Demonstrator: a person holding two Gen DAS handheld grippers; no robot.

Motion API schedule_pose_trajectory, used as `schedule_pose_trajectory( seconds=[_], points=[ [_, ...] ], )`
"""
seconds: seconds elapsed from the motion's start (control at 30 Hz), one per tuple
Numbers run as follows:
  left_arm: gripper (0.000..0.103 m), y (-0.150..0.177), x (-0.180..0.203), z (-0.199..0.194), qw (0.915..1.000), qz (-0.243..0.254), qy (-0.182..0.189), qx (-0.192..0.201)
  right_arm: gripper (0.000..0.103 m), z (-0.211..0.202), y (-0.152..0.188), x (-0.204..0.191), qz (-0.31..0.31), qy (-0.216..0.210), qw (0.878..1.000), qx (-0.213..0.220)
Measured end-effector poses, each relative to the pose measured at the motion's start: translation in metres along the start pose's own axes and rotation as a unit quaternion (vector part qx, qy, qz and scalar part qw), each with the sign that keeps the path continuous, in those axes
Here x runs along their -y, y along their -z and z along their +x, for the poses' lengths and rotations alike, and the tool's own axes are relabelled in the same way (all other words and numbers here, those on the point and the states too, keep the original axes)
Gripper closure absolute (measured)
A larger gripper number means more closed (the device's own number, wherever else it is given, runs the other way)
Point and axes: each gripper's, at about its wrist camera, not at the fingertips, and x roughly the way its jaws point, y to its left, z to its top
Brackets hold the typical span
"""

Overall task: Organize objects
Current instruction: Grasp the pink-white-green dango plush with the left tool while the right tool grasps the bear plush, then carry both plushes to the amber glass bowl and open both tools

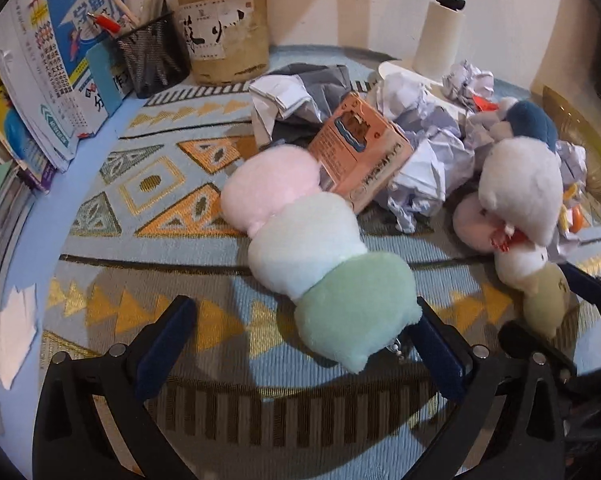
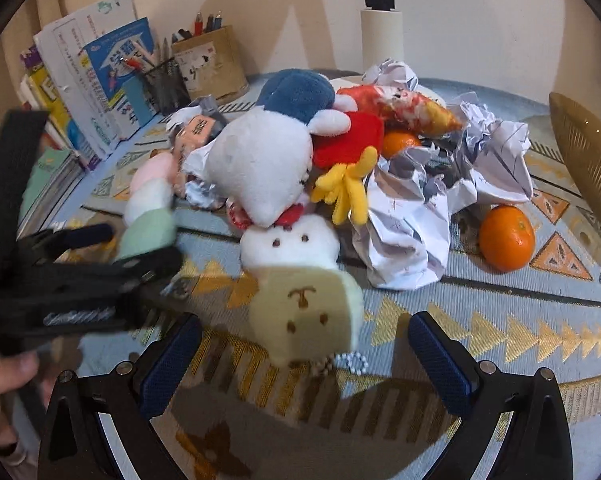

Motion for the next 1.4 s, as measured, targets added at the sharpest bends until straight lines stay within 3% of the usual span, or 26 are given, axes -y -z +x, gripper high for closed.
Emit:
schedule_pose_trajectory(
  seconds=[0.1, 0.37, 0.4, 0.43, 0.47, 0.53, 0.77, 1.03, 1.2, 1.4],
  points=[
    [0.000, 0.008, 0.001, -0.002, 0.9991, -0.021, -0.015, 0.033, 0.000, 0.005, -0.006, -0.005, -0.001, 0.011, 1.000, 0.011],
    [0.001, 0.010, 0.002, -0.005, 0.9987, -0.033, -0.021, 0.034, 0.002, 0.013, -0.010, -0.014, -0.014, 0.031, 0.999, 0.007],
    [0.017, 0.010, 0.002, -0.007, 0.9986, -0.033, -0.017, 0.039, 0.005, 0.011, -0.008, -0.013, -0.013, 0.035, 0.999, 0.008],
    [0.037, 0.009, 0.002, -0.012, 0.9980, -0.031, -0.002, 0.055, 0.015, 0.007, -0.006, -0.010, -0.012, 0.042, 0.999, 0.011],
    [0.061, 0.009, 0.002, -0.017, 0.9971, -0.029, 0.008, 0.070, 0.035, 0.004, -0.006, -0.010, -0.011, 0.050, 0.998, 0.019],
    [0.061, 0.009, 0.003, -0.018, 0.9966, -0.025, 0.021, 0.075, 0.058, 0.000, -0.004, -0.008, -0.012, 0.033, 0.999, 0.028],
    [0.061, 0.010, 0.001, -0.027, 0.9940, -0.032, 0.024, 0.102, 0.060, -0.013, -0.001, 0.006, 0.021, -0.015, 0.998, 0.058],
    [0.061, 0.014, 0.015, -0.045, 0.9889, 0.005, 0.009, 0.148, 0.060, -0.035, 0.005, 0.013, 0.030, -0.091, 0.988, 0.120],
    [0.061, 0.018, 0.013, -0.056, 0.9835, 0.002, 0.013, 0.181, 0.060, -0.048, 0.010, 0.006, 0.016, -0.104, 0.983, 0.152],
    [0.061, 0.019, 0.015, -0.059, 0.9823, 0.005, 0.010, 0.187, 0.060, -0.069, 0.021, 0.005, 0.000, -0.131, 0.969, 0.207]
  ],
)
